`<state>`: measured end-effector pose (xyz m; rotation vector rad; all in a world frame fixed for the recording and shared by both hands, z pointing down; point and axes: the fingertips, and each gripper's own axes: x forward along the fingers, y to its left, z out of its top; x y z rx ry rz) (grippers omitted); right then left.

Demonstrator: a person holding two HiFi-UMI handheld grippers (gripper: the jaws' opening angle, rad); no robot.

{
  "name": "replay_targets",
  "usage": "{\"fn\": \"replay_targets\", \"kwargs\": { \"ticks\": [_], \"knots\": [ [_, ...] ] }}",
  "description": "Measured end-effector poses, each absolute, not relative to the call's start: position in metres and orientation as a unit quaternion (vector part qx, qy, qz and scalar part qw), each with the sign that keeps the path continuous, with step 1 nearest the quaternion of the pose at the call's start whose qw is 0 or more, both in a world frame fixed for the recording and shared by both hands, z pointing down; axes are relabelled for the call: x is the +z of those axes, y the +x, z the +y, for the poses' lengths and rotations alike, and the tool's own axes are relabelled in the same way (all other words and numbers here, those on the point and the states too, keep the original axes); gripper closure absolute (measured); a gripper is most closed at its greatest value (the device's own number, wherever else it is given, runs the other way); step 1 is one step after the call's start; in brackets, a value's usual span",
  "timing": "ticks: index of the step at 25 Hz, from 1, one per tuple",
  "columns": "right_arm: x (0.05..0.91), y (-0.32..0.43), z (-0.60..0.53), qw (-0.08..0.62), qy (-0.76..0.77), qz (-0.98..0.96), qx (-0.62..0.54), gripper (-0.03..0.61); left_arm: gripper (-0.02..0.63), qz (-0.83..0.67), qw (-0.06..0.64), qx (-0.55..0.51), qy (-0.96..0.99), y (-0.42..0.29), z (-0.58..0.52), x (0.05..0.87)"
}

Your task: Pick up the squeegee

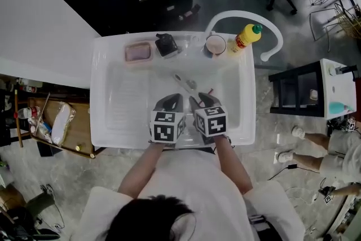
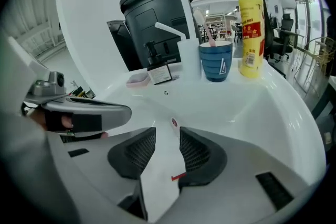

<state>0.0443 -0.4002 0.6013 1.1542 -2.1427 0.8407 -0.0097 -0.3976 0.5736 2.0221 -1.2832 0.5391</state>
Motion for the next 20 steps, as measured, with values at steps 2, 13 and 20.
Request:
{"fn": "replay_targets", "kwargs": {
  "ticks": [2,13,20],
  "knots": [
    [0.607,0.051,-0.403,0.279,0.438,-0.792,0.322,0.435,0.588,-0.492,0.338,0.208,0.775,-0.008,-0.399,0.575],
    [0.668,0.083,-0.417,0.303,0.453,-0.733,0.407,0.354,0.589,-0.481,0.346,0.226,0.773,0.001,-0.412,0.589],
    [0.691,0.099,-0.418,0.321,0.459,-0.707,0.431,0.334,0.588,-0.472,0.353,0.236,0.772,0.007,-0.419,0.6]
  ]
}}
